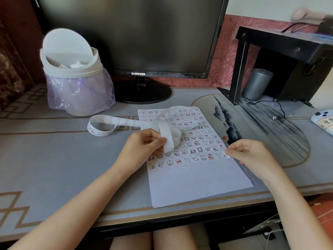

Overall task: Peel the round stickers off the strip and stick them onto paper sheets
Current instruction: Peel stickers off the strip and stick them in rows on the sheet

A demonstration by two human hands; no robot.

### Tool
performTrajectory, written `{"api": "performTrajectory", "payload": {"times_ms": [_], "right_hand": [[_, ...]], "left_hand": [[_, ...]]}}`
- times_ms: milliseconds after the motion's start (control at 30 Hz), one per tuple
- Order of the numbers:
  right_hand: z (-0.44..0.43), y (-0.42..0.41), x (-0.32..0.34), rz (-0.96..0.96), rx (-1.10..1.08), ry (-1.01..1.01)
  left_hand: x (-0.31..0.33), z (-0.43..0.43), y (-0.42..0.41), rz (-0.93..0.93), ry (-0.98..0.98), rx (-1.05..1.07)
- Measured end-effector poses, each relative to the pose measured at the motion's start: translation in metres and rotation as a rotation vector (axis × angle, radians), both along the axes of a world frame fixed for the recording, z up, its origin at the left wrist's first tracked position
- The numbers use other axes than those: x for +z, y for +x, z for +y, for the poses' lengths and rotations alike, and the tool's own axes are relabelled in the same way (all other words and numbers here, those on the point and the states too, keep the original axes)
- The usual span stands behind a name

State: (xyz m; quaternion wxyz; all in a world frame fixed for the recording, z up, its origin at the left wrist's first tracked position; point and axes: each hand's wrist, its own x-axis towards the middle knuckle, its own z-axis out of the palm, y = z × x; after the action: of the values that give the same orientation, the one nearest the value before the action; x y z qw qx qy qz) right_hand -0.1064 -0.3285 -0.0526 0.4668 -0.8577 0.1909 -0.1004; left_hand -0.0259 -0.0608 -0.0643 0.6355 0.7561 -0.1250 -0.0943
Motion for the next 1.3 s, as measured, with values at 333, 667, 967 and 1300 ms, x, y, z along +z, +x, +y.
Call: {"api": "performTrajectory", "payload": {"times_ms": [333,667,967,1300], "right_hand": [[0.0055,-0.0026,-0.0013,-0.04,0.005,-0.164],[-0.0003,-0.0009,-0.0008,-0.006,-0.015,-0.154],[0.003,0.0033,-0.0019,-0.024,-0.046,-0.114],[-0.0009,-0.0026,0.0,-0.021,-0.003,-0.02]], "left_hand": [[-0.0013,0.0002,0.0011,-0.003,0.019,-0.006],[-0.0004,-0.0005,0.001,-0.004,0.047,0.0],[-0.0008,0.0001,0.0004,-0.008,0.065,0.002],[0.0004,-0.0001,-0.0006,-0.012,0.069,0.001]]}}
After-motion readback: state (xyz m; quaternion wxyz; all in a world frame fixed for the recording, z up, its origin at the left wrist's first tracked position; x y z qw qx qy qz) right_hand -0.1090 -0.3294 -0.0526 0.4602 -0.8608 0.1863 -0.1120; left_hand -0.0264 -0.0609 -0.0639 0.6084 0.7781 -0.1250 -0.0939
